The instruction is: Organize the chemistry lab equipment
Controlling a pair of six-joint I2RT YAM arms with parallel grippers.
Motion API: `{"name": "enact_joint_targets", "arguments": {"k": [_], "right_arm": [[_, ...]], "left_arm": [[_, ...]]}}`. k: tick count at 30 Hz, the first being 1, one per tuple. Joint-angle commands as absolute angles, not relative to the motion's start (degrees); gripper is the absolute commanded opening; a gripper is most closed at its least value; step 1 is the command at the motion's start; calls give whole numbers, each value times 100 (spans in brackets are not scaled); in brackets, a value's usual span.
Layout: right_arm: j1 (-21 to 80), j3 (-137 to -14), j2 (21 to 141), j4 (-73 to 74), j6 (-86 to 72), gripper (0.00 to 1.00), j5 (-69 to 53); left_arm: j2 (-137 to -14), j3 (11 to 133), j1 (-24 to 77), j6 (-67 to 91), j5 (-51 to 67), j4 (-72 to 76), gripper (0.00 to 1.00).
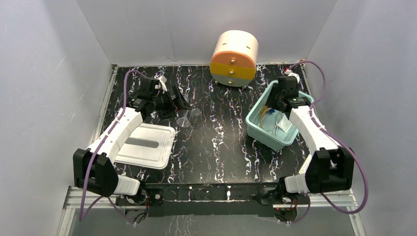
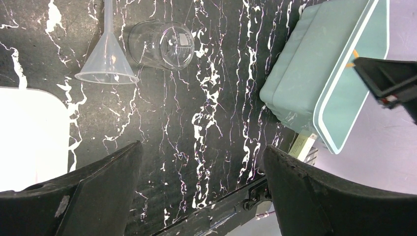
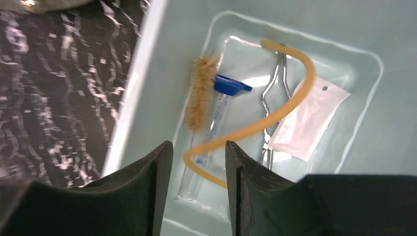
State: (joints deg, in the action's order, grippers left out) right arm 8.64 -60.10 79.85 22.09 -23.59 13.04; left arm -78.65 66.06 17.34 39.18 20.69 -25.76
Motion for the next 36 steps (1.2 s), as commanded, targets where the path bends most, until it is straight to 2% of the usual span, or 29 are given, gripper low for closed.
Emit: {"name": "enact_joint_targets", "arguments": {"k": [1, 6, 15, 18, 22, 27, 29, 32, 36], "right_arm": [[844, -6629, 7409, 2747, -2134, 54, 957], [844, -6947, 7065, 2988, -2127, 61, 508], [1055, -7506, 7153, 3235, -2123, 62, 35], [1514, -7740, 7240, 3192, -2093, 62, 35], [2392, -7923, 7440, 3030, -2098, 62, 429], [3264, -7936, 7872, 2850, -2327, 62, 767], [3448, -7841, 7988, 2677, -2451, 62, 776], [3657, -7722, 8151, 2461, -2634, 62, 808], [3831, -7695, 8347, 2391, -2717, 62, 869]], "left_arm": [[-7633, 6709, 1722, 3836, 2003, -2745, 92], [-7677, 6639, 1722, 3913, 1826, -2822, 91], [-7626, 6544, 1718, 3947, 1780, -2900, 91], [-7660, 6510, 1723, 3872, 1805, -2905, 87], [-7726, 6365, 1727, 3812, 1523, -2950, 78], [-7988, 6414, 1731, 3896, 1507, -2948, 63], [-8075, 6435, 1730, 4155, 1414, -2963, 61], [-8175, 6367, 1742, 4876, 1071, -2937, 65], [-8543, 6442, 1968, 5531, 230, -2928, 64]]}}
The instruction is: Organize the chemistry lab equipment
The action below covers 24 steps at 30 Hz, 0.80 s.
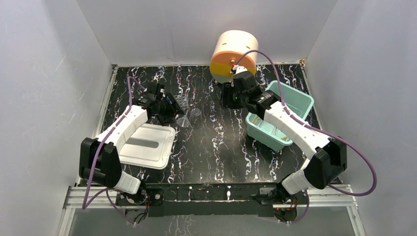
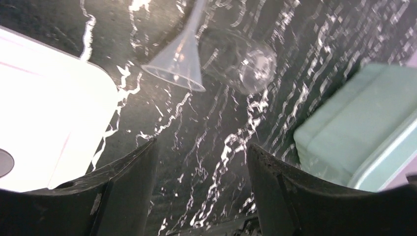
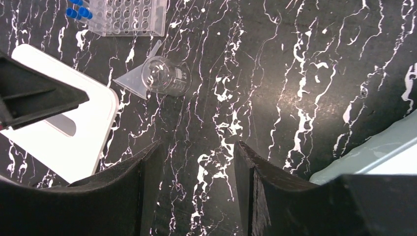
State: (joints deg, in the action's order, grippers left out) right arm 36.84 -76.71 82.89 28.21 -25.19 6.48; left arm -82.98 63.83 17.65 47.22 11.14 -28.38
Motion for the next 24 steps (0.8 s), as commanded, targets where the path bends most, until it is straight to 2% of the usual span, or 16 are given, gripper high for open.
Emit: {"name": "enact_joint_targets", "arguments": {"k": [1, 4, 9, 15, 24], "right_arm": [[3852, -7692, 8369, 2393, -2730, 62, 878], [3897, -7658, 8378, 2399, -2733, 62, 853], [3911, -7539, 8270, 2423, -2679, 62, 891], [3911, -7437, 8167, 2456, -2584, 62, 1005], [3911, -7407, 8165, 2470, -2481, 62, 987]], "left_arm": [[-8636, 6498, 2040, 5633, -76, -2934, 64], [-8912, 6640, 2234, 5876, -795, -2901, 60], [-9281, 6825, 2390, 6025, -1314, -2825, 57], [-9498, 6765, 2461, 6189, -1533, -2692, 50], [-9755, 6687, 2492, 6115, -1374, -2491, 32]]}}
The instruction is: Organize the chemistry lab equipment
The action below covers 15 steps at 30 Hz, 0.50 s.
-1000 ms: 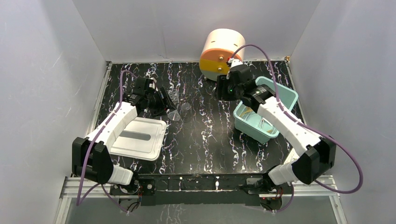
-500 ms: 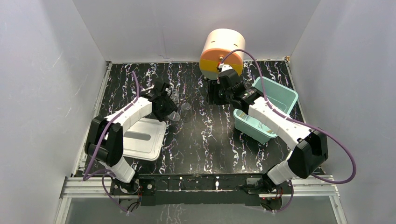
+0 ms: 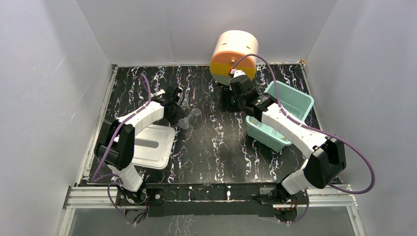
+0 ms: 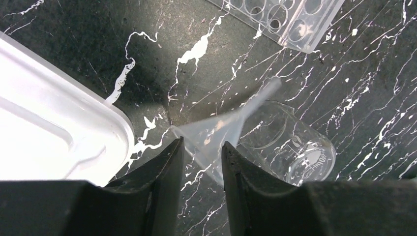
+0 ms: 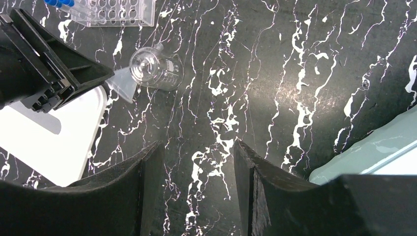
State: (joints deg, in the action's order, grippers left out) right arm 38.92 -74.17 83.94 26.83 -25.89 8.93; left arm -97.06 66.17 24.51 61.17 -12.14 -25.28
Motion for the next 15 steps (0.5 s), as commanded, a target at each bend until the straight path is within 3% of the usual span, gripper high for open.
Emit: {"name": "enact_joint_targets", "arguments": {"k": [1, 8, 15], "right_arm": [[3911, -7409, 8169, 2476, -2471, 62, 985], [3911, -7410, 8157, 2496, -2435, 62, 995], [3912, -7456, 8165, 2513, -2413, 62, 994]], "left_arm": [[-9751, 6682, 2496, 6104, -1398, -2508, 30], [-9517, 6819, 2496, 5999, -2352, -2981, 16], [-9199, 6697, 2496, 5932, -2382, -2962, 0]]}}
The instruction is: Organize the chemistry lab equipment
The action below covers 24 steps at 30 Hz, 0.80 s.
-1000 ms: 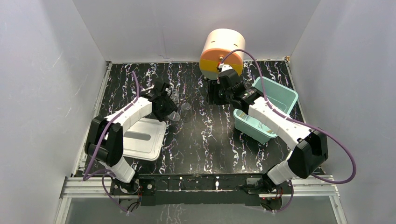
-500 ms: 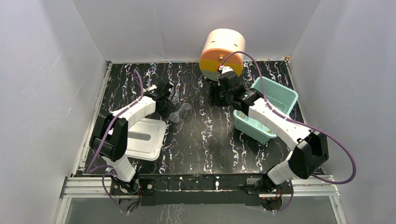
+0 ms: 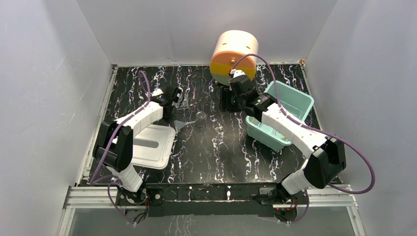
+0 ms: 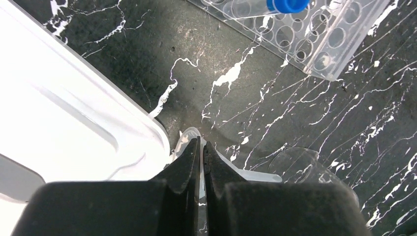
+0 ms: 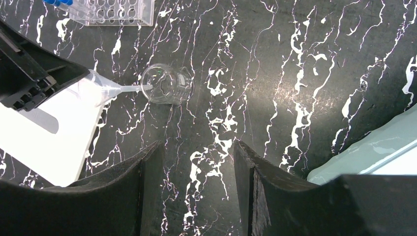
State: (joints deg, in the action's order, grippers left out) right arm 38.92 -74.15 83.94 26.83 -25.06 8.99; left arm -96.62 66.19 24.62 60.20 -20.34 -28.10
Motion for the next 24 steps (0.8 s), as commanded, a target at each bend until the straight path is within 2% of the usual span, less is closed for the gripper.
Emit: {"name": "enact_joint_targets", "arguments": {"k": [1, 7, 13, 19, 24], "right_arm": [[3919, -7468, 8165, 2514, -2409, 62, 982], [3911, -7481, 8182, 2353, -2339, 64, 390], [3911, -7411, 8235, 1705, -2232, 73, -1382], [3914, -7723, 8604, 1497, -2379, 79, -2537], [3913, -8045, 9132, 1861, -2397, 78, -3018]], "left_arm": [[-9125, 6685, 2496, 5905, -2394, -2962, 0], [-8590, 6765, 2496, 5553, -2354, -3138, 0], [-7937, 6641, 2492, 5267, -1978, -3418, 0], [-7473, 6426, 2487, 4399, -613, -2883, 0], [-7185, 6138, 2479, 3443, 888, -1946, 0]]}}
